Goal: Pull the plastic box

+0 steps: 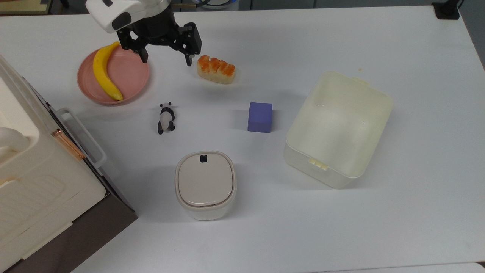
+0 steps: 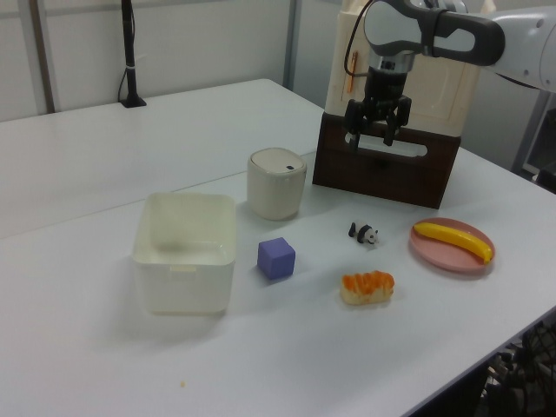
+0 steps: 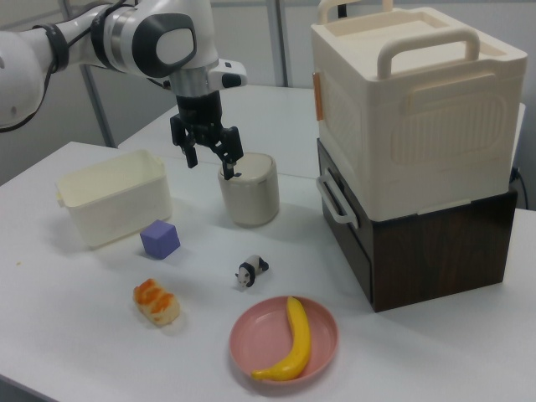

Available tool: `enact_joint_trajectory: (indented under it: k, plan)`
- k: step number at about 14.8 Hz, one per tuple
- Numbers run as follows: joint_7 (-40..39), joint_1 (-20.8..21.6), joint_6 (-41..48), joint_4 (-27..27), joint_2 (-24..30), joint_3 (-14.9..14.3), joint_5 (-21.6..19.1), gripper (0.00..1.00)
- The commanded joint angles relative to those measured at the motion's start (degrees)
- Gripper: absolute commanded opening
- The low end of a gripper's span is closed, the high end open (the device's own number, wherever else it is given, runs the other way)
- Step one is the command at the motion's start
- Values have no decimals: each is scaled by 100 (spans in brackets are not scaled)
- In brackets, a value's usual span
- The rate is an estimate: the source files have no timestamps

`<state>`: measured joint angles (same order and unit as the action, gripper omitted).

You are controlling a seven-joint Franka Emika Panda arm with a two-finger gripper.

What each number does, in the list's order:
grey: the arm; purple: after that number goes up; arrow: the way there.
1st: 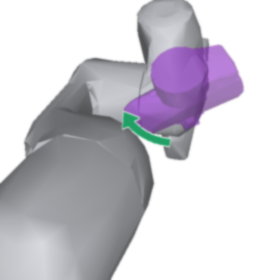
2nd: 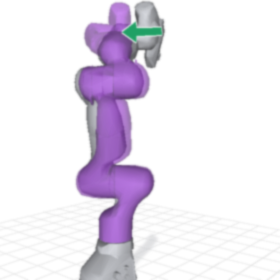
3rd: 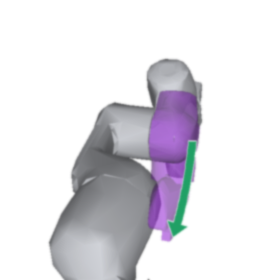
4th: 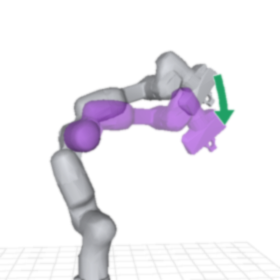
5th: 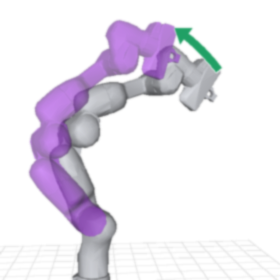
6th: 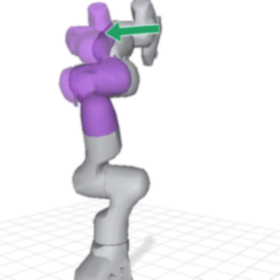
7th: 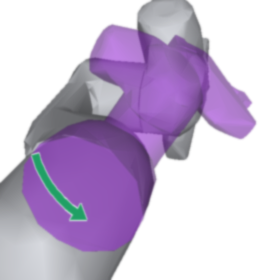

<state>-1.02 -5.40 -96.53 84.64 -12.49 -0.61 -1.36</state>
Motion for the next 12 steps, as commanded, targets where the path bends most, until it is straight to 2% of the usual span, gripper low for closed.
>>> enact_joint_trajectory:
  k: [1, 5, 12]
  plan:
    - [-100, 152, -33, 0, 80, 52, -49, 100]
    - [-92, 338, -15, 0, 124, 52, -66, 100]
    - [-109, 356, 135, 0, 177, 52, -154, 100]
